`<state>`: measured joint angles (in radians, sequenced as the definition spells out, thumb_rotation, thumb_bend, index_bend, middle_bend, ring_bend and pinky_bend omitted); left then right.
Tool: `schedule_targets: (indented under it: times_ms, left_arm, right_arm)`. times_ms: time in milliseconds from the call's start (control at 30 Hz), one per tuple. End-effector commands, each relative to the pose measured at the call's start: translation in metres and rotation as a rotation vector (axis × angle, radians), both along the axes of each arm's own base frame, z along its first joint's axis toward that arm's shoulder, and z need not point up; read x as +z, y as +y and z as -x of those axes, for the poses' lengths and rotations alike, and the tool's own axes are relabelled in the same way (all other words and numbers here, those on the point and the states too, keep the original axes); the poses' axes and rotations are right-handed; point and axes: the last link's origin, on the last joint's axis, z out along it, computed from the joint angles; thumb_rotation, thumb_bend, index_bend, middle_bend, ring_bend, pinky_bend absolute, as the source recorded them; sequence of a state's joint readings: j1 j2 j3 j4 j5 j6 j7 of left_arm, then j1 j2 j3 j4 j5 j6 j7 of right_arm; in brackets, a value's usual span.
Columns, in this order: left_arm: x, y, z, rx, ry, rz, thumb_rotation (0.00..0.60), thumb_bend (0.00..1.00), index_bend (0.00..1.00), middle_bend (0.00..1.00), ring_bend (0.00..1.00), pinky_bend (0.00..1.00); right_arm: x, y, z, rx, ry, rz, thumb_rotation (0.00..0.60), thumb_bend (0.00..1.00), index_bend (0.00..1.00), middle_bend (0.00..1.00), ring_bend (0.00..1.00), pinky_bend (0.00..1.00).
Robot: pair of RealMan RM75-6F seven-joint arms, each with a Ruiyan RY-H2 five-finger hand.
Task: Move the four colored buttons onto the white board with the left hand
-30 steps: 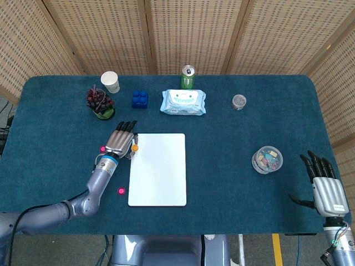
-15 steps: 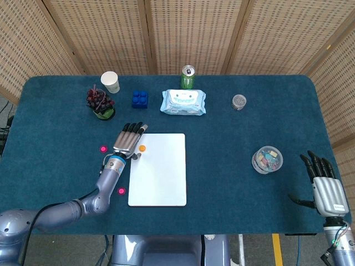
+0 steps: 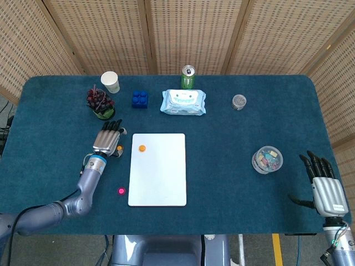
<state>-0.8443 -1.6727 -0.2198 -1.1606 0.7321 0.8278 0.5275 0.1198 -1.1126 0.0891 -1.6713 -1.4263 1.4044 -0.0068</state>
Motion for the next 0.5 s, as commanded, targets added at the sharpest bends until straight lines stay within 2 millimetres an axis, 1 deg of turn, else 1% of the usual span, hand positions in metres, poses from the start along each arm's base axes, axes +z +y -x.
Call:
schedule_targets:
  times_ms: [33,300,400,500]
  left_arm:
    - [0.000,0.000,0.006,0.007,0.008,0.008,0.600,0.34,0.30,0.00,0.00,0.00]
    - [-0.002,-0.001,0.019,0.036,0.009,0.007,0.600,0.34,0.32,0.00,0.00,0.00]
    - [-0.004,0.000,0.021,0.041,0.005,0.008,0.600,0.34,0.32,0.00,0.00,0.00]
    - [-0.005,0.000,0.022,0.039,0.004,0.015,0.600,0.34,0.35,0.00,0.00,0.00]
  right_arm:
    - [0.000,0.000,0.000,-0.001,0.001,-0.001,0.600,0.05,0.01,0.00,0.00,0.00]
    - [0.000,0.000,0.000,-0.002,-0.001,-0.003,0.600,0.05,0.01,0.00,0.00,0.00]
    - [0.000,0.000,0.000,-0.001,-0.002,-0.003,0.600,0.05,0.01,0.00,0.00,0.00]
    - [0.000,0.000,0.000,-0.002,-0.002,-0.003,0.600,0.05,0.01,0.00,0.00,0.00]
